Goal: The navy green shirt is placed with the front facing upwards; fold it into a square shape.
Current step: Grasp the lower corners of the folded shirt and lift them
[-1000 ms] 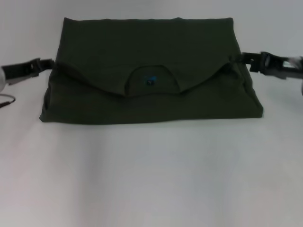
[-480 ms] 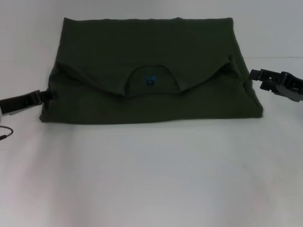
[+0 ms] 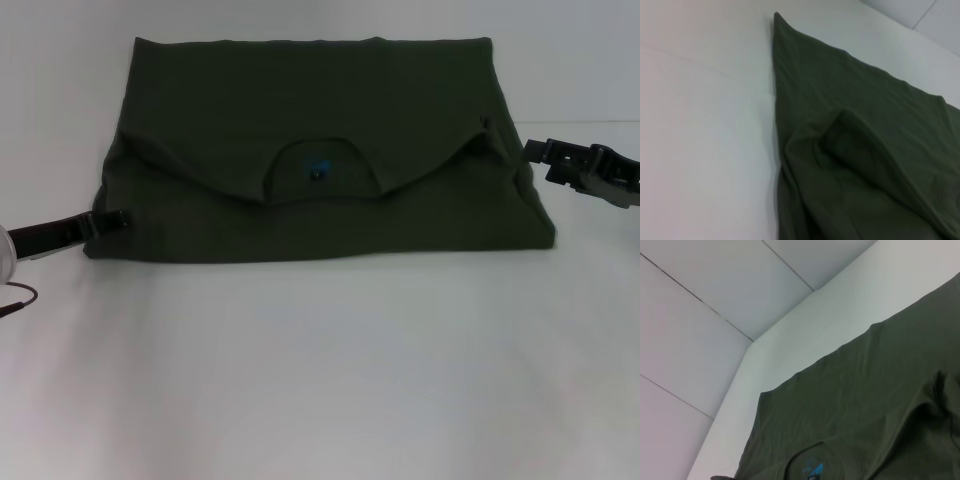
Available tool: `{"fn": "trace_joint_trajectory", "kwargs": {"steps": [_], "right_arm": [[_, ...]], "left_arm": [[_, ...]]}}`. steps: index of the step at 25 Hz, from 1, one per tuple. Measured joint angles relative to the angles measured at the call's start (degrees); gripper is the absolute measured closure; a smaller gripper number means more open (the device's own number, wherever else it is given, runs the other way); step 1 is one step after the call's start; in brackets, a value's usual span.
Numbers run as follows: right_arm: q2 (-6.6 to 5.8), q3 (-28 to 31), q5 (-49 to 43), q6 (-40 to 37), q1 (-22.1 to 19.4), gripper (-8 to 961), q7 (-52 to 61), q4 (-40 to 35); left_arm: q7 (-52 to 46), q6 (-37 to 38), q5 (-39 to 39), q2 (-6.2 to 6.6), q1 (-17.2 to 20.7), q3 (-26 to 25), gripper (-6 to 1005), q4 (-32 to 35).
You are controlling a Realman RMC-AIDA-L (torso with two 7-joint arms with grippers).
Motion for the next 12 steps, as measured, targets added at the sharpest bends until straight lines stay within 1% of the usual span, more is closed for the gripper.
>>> {"fn": "trace_joint_trajectory", "kwargs": {"steps": [10,12], "right_arm": [[0.06,0.86,0.07,-0.04,-0.13,218,-0.02,0.01],[0.05,0.86,0.07,-0.06,-0.18,218,-0.03,0.19]], "left_arm": [[0.7,1.35,0.15,-0.38,0.45,0.63,395,0.96],[0.7,1.78,0.2,-0.38,0.53,0.84,564,1.26]]}}
